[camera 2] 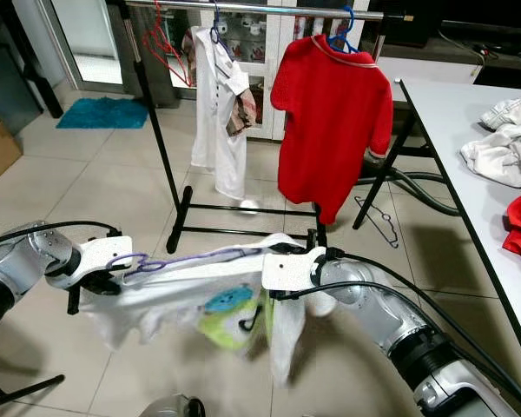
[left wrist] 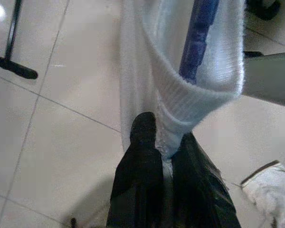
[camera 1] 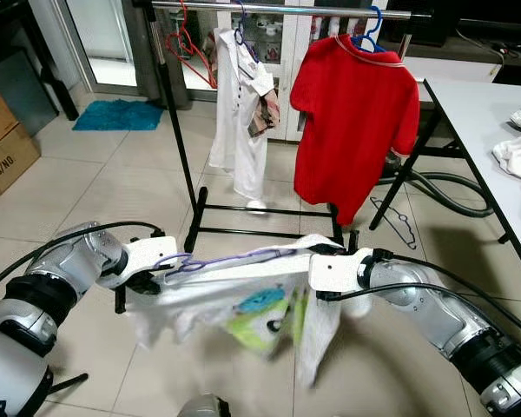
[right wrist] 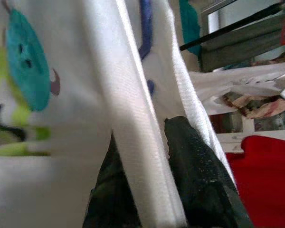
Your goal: Hang hanger
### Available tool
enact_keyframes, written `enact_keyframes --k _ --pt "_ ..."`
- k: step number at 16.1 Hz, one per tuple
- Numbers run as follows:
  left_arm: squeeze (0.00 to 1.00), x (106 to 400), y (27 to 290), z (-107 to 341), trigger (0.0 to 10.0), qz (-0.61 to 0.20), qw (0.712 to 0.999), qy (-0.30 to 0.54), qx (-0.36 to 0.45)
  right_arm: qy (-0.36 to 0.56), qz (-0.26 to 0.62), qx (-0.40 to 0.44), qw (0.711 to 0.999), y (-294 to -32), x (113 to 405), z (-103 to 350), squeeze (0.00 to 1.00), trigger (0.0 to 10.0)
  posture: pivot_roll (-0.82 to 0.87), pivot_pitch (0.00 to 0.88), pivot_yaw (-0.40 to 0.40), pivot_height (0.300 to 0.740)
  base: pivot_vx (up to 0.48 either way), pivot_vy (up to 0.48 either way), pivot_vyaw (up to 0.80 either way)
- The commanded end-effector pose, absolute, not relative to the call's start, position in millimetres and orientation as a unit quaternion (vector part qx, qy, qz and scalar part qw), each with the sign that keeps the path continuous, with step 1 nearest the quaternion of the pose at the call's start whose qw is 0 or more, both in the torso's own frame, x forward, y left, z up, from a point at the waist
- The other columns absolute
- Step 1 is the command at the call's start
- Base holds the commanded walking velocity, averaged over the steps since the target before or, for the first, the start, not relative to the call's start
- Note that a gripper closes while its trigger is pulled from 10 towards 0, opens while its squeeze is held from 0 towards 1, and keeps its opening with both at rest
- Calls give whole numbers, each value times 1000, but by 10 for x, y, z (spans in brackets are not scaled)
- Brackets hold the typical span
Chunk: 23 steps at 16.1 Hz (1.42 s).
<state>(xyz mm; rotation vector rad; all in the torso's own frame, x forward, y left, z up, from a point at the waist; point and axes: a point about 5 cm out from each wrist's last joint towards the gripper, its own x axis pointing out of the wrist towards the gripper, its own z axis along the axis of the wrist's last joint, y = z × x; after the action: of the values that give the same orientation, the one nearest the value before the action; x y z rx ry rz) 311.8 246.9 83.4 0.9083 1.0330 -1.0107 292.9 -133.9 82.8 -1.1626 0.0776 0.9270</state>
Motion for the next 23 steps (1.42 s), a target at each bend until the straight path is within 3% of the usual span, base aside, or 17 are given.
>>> enact_keyframes --k 1,2,10,12,18,20,22,23 --pt "0 3086 2675 839 0 -413 650 484 415 35 383 -530 756 -1485 3006 939 773 10000 30 0 42 740 0 0 0" --pt "0 3115 2650 859 0 -412 655 473 420 36 383 -518 764 -1474 3015 956 1000 10000 29 0 42 740 0 0 0" --pt "0 3278 2468 970 0 -428 693 388 432 17 424 -448 787 -1286 2904 955 1000 10000 28 0 35 740 0 0 0" --pt "0 3326 2424 1019 0 -428 708 366 426 9 449 -434 781 -1214 2848 948 1000 10000 29 0 34 740 0 0 0" --pt "0 3491 2186 1175 0 -439 743 265 430 -91 449 -401 793 -870 2798 1106 1000 10000 29 0 36 740 0 0 0" --pt "0 3489 2173 1220 0 -456 745 248 419 -98 439 -373 812 -928 2806 1163 1000 10000 30 0 36 740 0 0 0" --pt "0 3463 2251 1292 0 -479 753 236 385 -102 431 -265 856 -1071 2806 1396 1000 10000 25 0 40 740 0 0 0" --pt "0 3450 2261 1317 0 -491 752 230 374 -96 445 -251 854 -1102 2793 1439 1000 10000 23 0 40 740 0 0 0"
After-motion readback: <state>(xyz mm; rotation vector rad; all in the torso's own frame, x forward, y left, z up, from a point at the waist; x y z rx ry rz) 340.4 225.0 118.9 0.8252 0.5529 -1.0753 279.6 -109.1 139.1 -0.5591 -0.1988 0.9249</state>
